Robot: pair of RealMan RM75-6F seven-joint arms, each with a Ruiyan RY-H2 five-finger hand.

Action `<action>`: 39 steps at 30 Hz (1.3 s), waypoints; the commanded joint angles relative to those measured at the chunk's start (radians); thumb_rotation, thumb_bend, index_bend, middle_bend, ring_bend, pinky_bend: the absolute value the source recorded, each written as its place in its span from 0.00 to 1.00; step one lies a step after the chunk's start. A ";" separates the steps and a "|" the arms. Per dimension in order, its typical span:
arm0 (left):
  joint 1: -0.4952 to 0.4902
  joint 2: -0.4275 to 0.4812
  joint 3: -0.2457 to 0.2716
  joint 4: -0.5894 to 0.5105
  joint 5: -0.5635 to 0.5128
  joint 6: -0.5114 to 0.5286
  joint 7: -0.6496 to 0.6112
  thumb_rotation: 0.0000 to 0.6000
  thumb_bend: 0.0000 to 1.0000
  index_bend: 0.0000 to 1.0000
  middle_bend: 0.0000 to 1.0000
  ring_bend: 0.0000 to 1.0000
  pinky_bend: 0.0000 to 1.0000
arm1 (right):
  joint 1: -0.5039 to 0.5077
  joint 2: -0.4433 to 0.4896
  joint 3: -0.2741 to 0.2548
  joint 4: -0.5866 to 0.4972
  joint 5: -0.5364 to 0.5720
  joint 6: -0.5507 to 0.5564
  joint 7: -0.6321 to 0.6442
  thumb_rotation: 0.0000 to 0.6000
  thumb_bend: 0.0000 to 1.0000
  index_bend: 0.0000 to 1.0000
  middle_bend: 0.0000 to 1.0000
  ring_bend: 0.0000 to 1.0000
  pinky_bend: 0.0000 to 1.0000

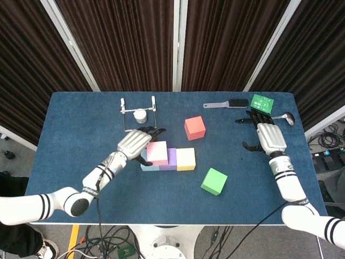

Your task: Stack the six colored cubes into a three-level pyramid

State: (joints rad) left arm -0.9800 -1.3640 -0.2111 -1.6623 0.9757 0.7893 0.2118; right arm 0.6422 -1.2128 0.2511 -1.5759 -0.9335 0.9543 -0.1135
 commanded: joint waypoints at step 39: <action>-0.009 -0.004 0.014 0.013 0.011 -0.007 -0.029 1.00 0.10 0.08 0.42 0.11 0.19 | 0.000 -0.018 -0.007 0.033 0.000 -0.029 0.013 1.00 0.17 0.00 0.00 0.00 0.00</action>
State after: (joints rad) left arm -0.9892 -1.3676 -0.1974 -1.6498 0.9870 0.7826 0.1826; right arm 0.6423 -1.2309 0.2446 -1.5429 -0.9336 0.9253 -0.1002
